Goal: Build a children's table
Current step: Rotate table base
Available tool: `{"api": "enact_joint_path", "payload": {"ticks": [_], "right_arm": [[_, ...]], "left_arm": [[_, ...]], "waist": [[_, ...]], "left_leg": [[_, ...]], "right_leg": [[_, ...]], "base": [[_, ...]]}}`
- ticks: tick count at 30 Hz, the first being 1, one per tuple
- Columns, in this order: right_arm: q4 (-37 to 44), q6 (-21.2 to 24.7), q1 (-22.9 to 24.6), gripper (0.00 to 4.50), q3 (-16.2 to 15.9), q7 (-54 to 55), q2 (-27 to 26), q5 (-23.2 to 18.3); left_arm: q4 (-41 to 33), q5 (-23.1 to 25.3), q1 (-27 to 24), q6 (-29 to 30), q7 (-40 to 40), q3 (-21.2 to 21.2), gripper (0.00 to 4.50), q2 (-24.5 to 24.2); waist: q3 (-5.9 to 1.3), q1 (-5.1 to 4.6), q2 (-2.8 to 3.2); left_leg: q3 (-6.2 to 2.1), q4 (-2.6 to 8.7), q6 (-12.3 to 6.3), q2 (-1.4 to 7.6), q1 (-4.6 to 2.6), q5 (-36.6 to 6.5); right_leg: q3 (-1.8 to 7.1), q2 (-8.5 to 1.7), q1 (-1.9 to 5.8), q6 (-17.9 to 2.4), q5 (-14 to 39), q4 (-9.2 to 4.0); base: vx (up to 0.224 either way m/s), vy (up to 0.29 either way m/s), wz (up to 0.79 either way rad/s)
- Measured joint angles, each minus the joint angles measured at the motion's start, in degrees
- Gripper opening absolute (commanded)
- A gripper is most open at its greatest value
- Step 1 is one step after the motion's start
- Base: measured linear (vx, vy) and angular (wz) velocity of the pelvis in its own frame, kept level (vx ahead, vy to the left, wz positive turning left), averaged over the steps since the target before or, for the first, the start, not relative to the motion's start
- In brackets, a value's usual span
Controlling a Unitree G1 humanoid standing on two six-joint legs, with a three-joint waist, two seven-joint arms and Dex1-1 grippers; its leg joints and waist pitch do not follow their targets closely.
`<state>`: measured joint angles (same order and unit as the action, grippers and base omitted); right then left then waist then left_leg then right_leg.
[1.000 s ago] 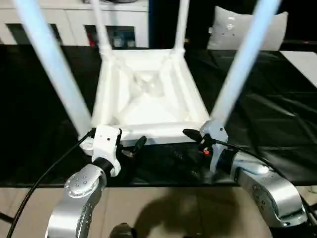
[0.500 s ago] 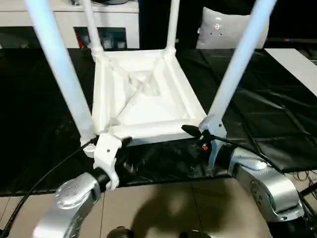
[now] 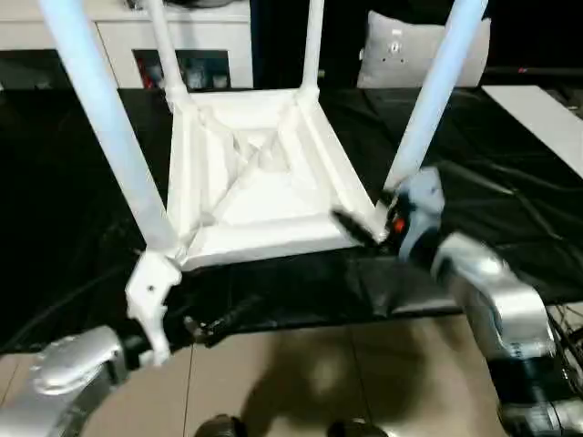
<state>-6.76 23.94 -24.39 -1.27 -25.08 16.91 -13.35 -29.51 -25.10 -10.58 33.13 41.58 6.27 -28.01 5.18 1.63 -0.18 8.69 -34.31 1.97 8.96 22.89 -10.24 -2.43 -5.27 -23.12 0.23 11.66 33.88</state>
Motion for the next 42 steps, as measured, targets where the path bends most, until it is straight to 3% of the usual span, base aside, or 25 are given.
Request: {"api": "enact_joint_path", "payload": {"ticks": [4,7,10,12,13,14,15,16,17,18,19,21,22,25,30,33,37,42], "right_arm": [[-4.9,-1.3,-1.4,4.50,3.9,6.6,0.9,2.0],[-6.4,-1.7,-1.4,4.50,5.5,8.5,1.4,2.9],[-6.0,-2.0,-0.3,4.50,5.1,6.9,1.4,3.0],[-5.5,-2.0,0.9,4.50,3.9,5.7,1.2,3.0],[-4.4,-1.2,2.3,4.50,3.3,5.0,1.1,2.9],[-3.6,-0.3,3.8,4.50,2.7,4.5,0.9,2.9],[-3.2,0.6,5.1,4.50,2.4,4.3,0.8,2.9],[-3.1,1.7,4.2,4.50,0.8,4.1,0.6,2.9],[-2.7,2.2,4.1,4.50,-0.1,3.9,0.0,2.9],[-2.3,2.4,4.2,4.50,-0.9,4.0,-0.2,3.0],[-2.0,2.5,4.6,4.50,-1.2,4.1,-0.5,3.0],[-1.1,3.5,5.8,4.50,-1.7,4.4,-1.2,2.8],[0.3,4.0,6.3,4.50,-1.7,4.4,-1.4,2.4],[5.2,7.0,7.2,4.50,-1.4,3.8,-0.4,1.4],[11.9,11.2,11.6,4.50,-1.6,2.2,0.5,-0.3],[12.4,13.1,12.0,4.50,-1.7,3.1,-0.7,-0.6],[12.7,12.7,11.7,4.50,-3.1,4.8,-2.1,0.3],[16.3,13.2,12.0,4.50,-3.6,4.6,-2.5,-0.1]], "left_arm": [[0.0,-0.5,-0.7,0.4,0.9,2.7,4.39,-1.6],[0.0,-1.1,-0.7,0.4,1.2,3.9,4.39,-2.2],[1.5,-1.9,1.1,0.4,1.5,4.9,4.39,-3.2],[2.3,-2.3,2.6,0.3,1.5,5.9,4.39,-3.4],[3.6,-2.3,5.2,0.3,1.3,5.6,4.39,-3.3],[4.7,-2.2,8.0,0.2,1.1,4.9,4.39,-3.4],[4.9,-2.1,10.2,-0.2,0.9,4.4,4.39,-3.3],[5.2,-1.5,11.1,-1.6,0.4,4.5,4.39,-2.7],[6.3,-0.8,10.0,-1.8,0.3,3.6,4.39,-2.4],[8.4,0.4,10.0,-2.1,0.0,2.2,4.39,-2.1],[11.8,2.2,12.8,-2.3,-1.6,1.0,4.39,-1.7],[14.5,4.2,15.2,-2.4,-4.3,1.1,4.39,-1.2],[14.7,4.7,14.8,-2.3,-4.9,1.5,4.39,-1.5],[13.0,4.5,12.2,-2.2,-6.2,2.5,4.39,-0.6],[11.3,4.7,11.1,-2.4,-10.5,2.7,4.39,2.7],[14.3,6.8,13.9,-4.8,-13.8,2.5,4.39,5.1],[17.4,8.2,17.6,-6.5,-16.7,2.3,4.39,6.5],[15.6,8.0,15.0,-6.7,-18.4,2.2,4.39,8.6]], "waist": [[0.07,0.31,-0.03],[0.13,-0.03,0.00],[0.34,-0.29,-0.27],[0.66,-0.61,-0.27],[1.07,0.09,0.18],[1.14,0.82,0.00],[0.69,2.48,-1.64],[0.59,3.20,-2.45],[0.68,3.90,-1.25],[0.77,4.04,-0.26],[0.89,3.65,0.70],[1.27,3.13,0.72],[1.22,2.37,0.78],[1.11,0.45,0.25],[0.94,-0.03,-0.34],[0.91,-0.03,-0.37],[0.80,-0.04,-0.42],[0.62,0.03,-0.63]], "left_leg": [[0.13,0.09,-0.01,0.01,-0.07,0.0],[0.24,0.14,-0.01,0.01,-0.08,0.0],[0.26,0.28,0.00,0.08,-0.09,0.0],[0.37,0.73,0.00,0.34,-0.23,0.0],[0.87,1.60,0.01,0.72,0.07,0.0],[2.12,2.08,0.04,1.12,0.17,0.0],[4.67,2.29,0.24,1.63,0.02,0.2],[5.26,-0.47,0.93,1.83,0.61,-0.6],[1.80,-5.01,1.08,1.46,0.90,-1.2],[-1.57,-6.75,1.10,0.09,-0.14,-1.2],[-2.94,-4.40,1.67,-1.27,-2.08,-3.7],[-1.73,-2.23,1.77,-0.50,-2.06,-2.6],[-1.71,-1.87,1.50,-0.37,-1.98,-2.2],[-1.28,-1.90,0.90,-0.40,-2.02,-1.8],[-0.75,-1.22,0.97,-0.06,-1.90,-1.8],[-0.55,-1.03,1.27,0.17,-1.83,-1.6],[-0.40,-0.51,1.67,0.33,-1.82,-1.4],[-0.22,-0.14,1.69,0.56,-1.66,-1.4]], "right_leg": [[-0.04,0.02,0.05,0.0,0.0,-0.65],[-0.04,-0.01,0.18,0.0,0.0,-0.96],[-0.20,-0.01,0.21,0.2,0.3,-0.94],[-0.88,-0.02,0.19,0.2,1.1,-0.96],[-1.60,0.03,0.48,0.0,2.4,-0.12],[-1.54,-0.08,0.00,-0.7,5.1,4.39],[-0.03,0.08,0.16,-0.7,7.2,7.74],[1.73,0.24,-0.98,1.2,6.9,7.72],[1.61,0.73,-1.06,1.3,6.8,7.79],[1.61,1.25,-0.47,1.3,6.8,7.46],[1.55,1.14,-0.57,1.2,6.7,6.93],[1.98,2.01,-0.46,-0.7,5.4,4.45],[1.63,2.02,0.25,-2.0,3.0,2.70],[1.68,1.79,0.63,-1.8,-0.4,1.26],[1.69,1.82,0.11,-0.9,-0.5,1.02],[1.67,1.90,-0.16,-0.2,-1.0,1.09],[1.61,1.98,-0.46,-0.2,-1.3,1.13],[1.52,2.11,-0.79,-0.4,-1.5,1.11]], "base": [[-0.013,0.002,0.02],[0.000,0.000,0.00],[0.000,0.000,0.00],[-0.076,-0.026,-0.04],[-0.101,-0.033,-0.02],[-0.111,-0.057,0.24],[0.051,-0.157,0.19],[0.051,-0.157,0.19],[0.189,-0.122,-0.12],[0.117,0.021,0.05],[0.117,0.021,0.05],[-0.075,-0.003,0.16],[-0.093,0.000,0.05],[-0.012,0.021,-0.04],[0.000,0.000,0.00],[0.000,0.000,0.00],[0.000,0.000,0.00],[0.043,-0.012,0.00]]}}
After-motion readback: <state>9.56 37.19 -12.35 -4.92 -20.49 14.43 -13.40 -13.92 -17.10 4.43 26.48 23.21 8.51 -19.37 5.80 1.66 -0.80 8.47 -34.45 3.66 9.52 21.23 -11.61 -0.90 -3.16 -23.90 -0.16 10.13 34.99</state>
